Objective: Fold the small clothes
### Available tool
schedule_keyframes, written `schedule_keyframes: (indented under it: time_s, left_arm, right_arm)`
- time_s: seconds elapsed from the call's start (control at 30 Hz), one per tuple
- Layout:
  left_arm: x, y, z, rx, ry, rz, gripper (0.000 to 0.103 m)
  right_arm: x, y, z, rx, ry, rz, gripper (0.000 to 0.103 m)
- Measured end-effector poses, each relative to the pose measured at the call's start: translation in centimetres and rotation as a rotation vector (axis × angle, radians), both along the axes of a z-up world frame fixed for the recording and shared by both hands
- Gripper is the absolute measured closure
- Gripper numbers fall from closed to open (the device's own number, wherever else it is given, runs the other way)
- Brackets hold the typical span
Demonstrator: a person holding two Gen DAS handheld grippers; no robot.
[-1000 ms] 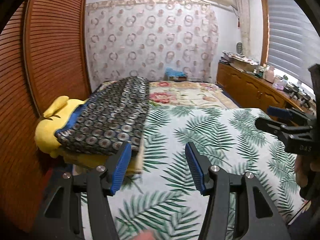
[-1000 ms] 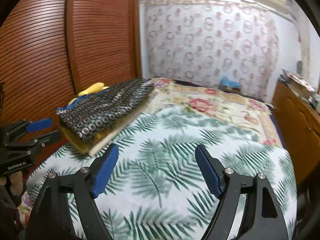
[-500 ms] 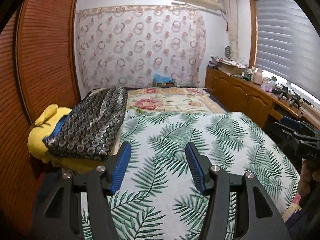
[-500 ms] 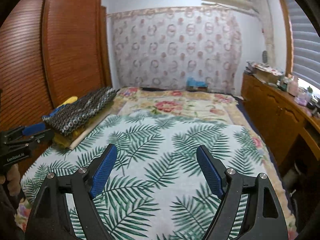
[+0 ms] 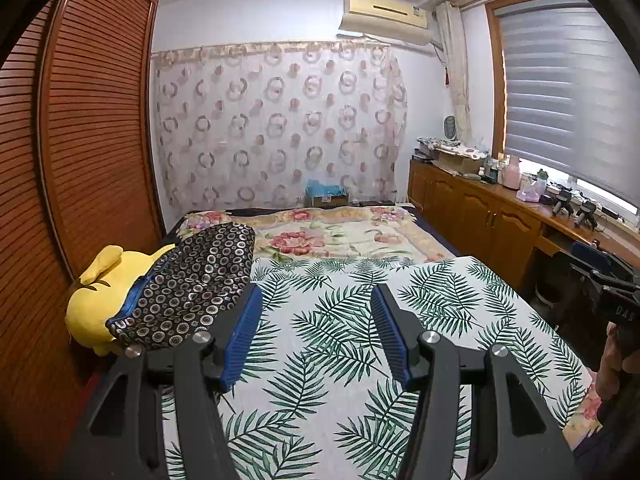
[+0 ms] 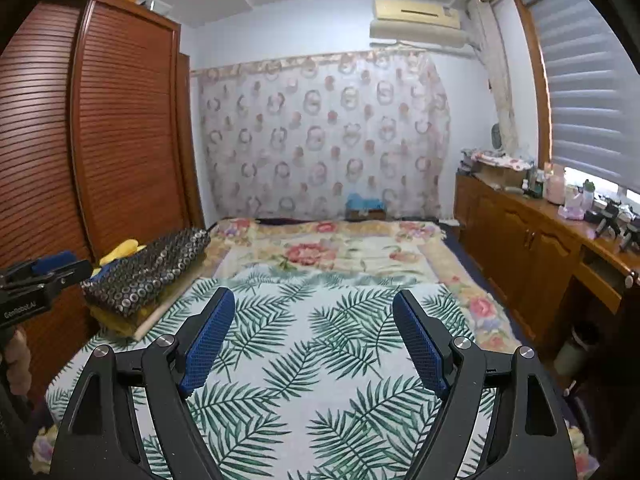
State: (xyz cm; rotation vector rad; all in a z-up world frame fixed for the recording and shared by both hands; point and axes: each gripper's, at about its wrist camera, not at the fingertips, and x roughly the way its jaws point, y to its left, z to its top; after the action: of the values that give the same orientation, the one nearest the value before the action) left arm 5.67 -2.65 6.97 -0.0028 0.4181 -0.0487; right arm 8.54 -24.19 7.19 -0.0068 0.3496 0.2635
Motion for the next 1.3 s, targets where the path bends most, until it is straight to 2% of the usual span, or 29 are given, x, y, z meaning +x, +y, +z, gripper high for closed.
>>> schedule_keyframes:
  time_s: [1.3]
  left_arm:
    - [-0.11,0.58,-0.76,0.008,0.005,0.02,0.047]
  right_arm:
    - [0.26,0.17,-0.02,-0.004,0.008,0.002,0.02]
